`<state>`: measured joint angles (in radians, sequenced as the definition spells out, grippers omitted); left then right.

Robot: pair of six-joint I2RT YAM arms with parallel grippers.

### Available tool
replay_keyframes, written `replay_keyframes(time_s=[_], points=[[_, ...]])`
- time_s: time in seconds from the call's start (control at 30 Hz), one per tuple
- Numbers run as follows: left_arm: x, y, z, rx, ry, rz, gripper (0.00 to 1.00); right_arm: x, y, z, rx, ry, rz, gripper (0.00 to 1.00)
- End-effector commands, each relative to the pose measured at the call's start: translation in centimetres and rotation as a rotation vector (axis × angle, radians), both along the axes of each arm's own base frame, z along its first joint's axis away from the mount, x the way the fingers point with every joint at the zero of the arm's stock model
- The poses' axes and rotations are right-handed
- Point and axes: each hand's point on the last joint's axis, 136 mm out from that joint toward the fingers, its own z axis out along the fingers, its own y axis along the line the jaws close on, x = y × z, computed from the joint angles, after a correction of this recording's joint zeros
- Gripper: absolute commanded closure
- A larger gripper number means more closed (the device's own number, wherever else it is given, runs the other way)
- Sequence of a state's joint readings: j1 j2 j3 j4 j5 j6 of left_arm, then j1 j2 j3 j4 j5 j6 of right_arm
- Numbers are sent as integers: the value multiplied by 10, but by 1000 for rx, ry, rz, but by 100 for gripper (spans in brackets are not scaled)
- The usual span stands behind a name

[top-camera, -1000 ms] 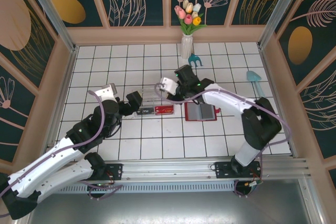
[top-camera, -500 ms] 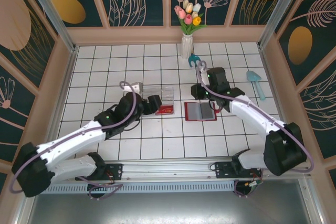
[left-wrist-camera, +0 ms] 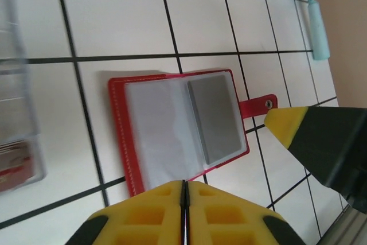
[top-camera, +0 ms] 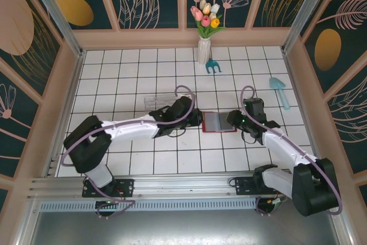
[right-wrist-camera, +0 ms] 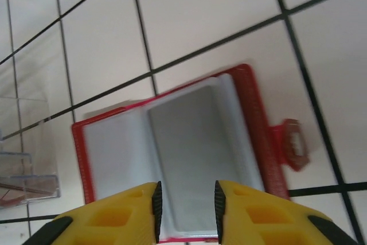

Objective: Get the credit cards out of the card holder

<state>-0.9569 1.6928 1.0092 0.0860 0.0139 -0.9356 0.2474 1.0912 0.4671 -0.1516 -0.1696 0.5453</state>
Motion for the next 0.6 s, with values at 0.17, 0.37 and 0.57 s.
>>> replay_keyframes(time_s=[0.17, 0.37, 0.57], points=[[6, -28, -43, 74, 81, -40, 100, -1, 6, -8, 138, 2, 31, 64], [6, -25, -68, 134, 120, -26, 100, 3, 9, -13, 129, 15, 60, 63], [5, -23, -81, 164, 143, -23, 100, 3, 6, -25, 94, 54, 65, 63]])
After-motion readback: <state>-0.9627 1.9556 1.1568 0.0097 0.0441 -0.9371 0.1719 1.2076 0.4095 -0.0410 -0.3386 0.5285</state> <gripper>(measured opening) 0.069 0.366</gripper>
